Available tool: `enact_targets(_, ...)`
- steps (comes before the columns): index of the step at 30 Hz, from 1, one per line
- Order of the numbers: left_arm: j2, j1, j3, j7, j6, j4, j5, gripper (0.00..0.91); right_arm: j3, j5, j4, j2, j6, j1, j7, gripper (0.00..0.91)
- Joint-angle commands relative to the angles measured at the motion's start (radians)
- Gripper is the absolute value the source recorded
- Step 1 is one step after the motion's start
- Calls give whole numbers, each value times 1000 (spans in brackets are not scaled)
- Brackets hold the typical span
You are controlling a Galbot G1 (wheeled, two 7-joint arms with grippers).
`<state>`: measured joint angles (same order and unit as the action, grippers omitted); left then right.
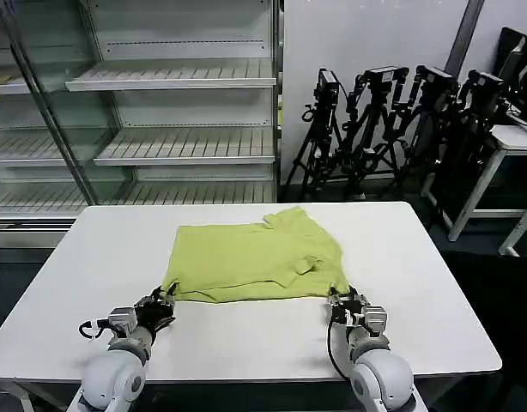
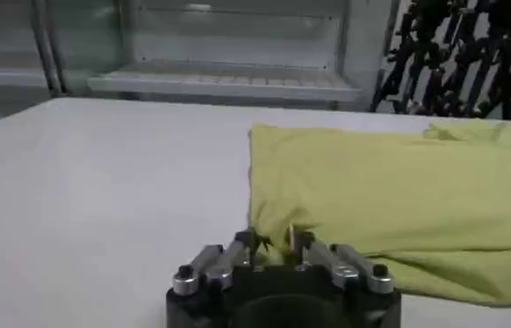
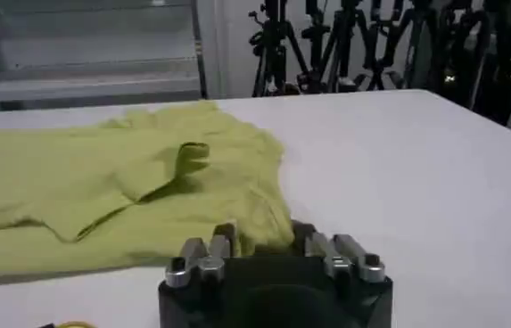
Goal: Fold and organize the clothes.
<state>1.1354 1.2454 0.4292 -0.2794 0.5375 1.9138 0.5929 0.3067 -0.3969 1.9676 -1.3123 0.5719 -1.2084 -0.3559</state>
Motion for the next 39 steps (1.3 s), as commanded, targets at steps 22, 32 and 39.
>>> enact_targets(22, 40, 368, 106, -13, 10, 349, -53, 40, 62, 62, 325, 51, 1, -355, 13, 0)
enact_targets(32, 51, 510, 149, -8, 0, 431, -134, 40, 89, 144, 396, 20, -40, -559, 50, 0)
enact_targets(39, 57, 553, 157, 13, 21, 454, -150, 705, 103, 185, 418, 18, -15, -595, 90, 907)
